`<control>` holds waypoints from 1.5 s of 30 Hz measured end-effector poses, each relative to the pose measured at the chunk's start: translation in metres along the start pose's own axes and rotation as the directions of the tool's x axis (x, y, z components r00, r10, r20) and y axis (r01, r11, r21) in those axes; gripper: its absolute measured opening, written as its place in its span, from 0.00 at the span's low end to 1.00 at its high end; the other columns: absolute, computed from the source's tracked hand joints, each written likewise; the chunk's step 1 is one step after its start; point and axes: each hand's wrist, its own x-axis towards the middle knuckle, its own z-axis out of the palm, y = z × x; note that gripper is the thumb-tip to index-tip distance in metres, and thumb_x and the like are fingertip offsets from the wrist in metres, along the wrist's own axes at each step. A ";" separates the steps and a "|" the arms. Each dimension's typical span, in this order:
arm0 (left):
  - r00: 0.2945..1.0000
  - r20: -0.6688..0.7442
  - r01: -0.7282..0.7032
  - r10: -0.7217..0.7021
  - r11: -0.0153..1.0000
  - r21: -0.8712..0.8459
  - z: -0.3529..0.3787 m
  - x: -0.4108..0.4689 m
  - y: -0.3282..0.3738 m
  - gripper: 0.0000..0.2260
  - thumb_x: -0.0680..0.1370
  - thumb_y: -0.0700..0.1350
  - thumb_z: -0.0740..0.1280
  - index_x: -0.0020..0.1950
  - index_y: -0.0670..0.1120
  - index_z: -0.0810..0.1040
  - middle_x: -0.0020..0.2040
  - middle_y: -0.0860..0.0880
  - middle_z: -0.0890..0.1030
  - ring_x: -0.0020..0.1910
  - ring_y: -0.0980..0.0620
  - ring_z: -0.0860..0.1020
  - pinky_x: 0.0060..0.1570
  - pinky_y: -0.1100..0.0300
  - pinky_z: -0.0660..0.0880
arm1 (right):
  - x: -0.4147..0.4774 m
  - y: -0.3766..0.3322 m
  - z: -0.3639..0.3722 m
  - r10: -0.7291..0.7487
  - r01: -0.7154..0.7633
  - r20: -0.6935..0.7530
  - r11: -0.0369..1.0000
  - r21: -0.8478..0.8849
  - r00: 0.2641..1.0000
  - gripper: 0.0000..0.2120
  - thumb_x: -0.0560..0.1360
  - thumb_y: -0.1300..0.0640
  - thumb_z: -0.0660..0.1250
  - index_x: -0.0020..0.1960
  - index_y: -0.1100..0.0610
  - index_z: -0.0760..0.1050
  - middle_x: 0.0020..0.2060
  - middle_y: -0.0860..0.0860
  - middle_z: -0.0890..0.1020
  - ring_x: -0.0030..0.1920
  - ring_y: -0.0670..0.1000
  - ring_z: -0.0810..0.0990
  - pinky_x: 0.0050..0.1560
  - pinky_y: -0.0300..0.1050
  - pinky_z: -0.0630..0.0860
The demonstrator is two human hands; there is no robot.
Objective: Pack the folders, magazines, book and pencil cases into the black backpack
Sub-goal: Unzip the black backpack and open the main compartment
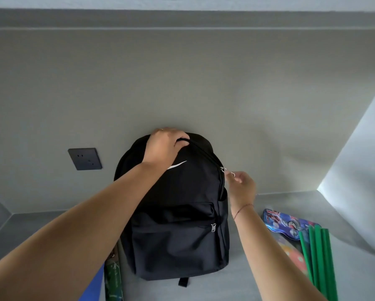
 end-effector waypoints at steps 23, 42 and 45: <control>0.861 0.166 0.473 -0.481 0.877 0.084 -0.049 -0.043 -0.082 0.27 0.75 0.56 0.67 0.71 0.47 0.67 0.67 0.45 0.73 0.66 0.44 0.71 0.65 0.47 0.68 | -0.067 0.079 -0.023 0.259 -0.196 0.098 0.888 -0.417 0.961 0.45 0.65 0.41 0.74 0.72 0.60 0.60 0.70 0.58 0.66 0.70 0.58 0.66 0.68 0.54 0.63; 0.814 -0.041 0.576 -0.579 0.815 -0.073 -0.054 -0.106 -0.085 0.11 0.76 0.54 0.65 0.46 0.47 0.74 0.38 0.54 0.76 0.37 0.53 0.75 0.36 0.57 0.71 | -0.011 0.072 -0.062 -0.019 0.147 0.328 0.917 -0.371 0.945 0.18 0.68 0.58 0.74 0.27 0.58 0.67 0.23 0.45 0.65 0.28 0.43 0.63 0.27 0.38 0.59; 0.759 -0.045 0.643 -0.649 0.759 -0.101 -0.057 -0.139 -0.072 0.09 0.76 0.53 0.66 0.49 0.48 0.73 0.39 0.55 0.77 0.38 0.52 0.76 0.34 0.59 0.71 | 0.011 0.044 -0.067 -0.037 0.222 0.439 0.899 -0.378 0.898 0.10 0.68 0.60 0.74 0.34 0.64 0.75 0.28 0.53 0.72 0.33 0.48 0.69 0.35 0.44 0.64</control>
